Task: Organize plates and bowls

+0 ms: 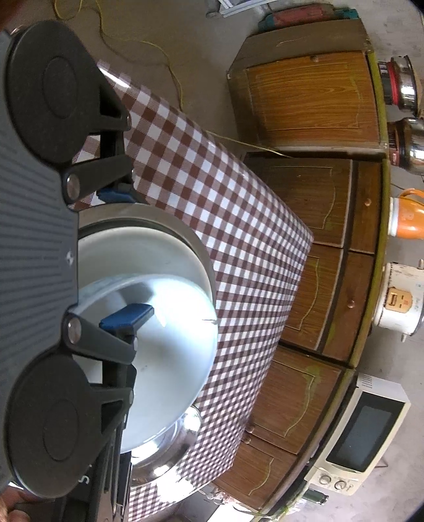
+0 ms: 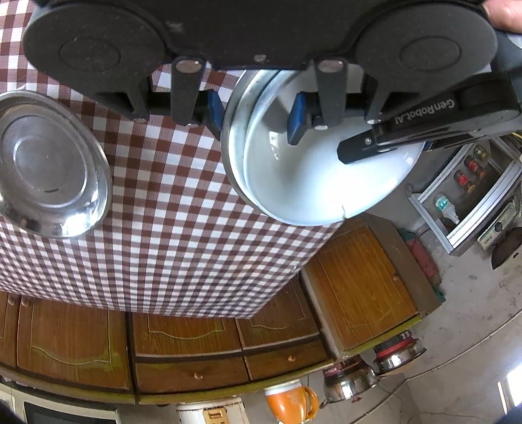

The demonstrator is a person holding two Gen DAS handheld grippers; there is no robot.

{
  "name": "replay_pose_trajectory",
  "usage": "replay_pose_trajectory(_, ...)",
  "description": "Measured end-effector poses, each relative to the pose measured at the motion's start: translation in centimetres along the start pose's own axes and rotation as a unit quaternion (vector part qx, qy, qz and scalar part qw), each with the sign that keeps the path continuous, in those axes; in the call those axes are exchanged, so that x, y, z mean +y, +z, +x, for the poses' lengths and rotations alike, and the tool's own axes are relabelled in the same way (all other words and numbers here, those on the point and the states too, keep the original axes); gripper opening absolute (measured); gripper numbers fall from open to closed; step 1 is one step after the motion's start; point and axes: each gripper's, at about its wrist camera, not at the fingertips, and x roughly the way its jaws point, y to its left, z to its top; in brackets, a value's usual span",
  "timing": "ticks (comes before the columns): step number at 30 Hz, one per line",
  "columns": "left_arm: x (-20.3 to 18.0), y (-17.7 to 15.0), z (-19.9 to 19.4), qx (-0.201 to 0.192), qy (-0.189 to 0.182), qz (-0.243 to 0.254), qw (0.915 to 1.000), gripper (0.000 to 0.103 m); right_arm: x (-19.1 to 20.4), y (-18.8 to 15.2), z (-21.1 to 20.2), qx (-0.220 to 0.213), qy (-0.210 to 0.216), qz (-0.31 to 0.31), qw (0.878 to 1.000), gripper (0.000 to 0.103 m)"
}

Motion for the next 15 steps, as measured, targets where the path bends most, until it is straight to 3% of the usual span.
replay_pose_trajectory(15, -0.9, 1.1, -1.4, -0.012, -0.005, 0.008, 0.9999, 0.062, 0.2, 0.8, -2.4, -0.018, -0.001, -0.001, 1.0, 0.05)
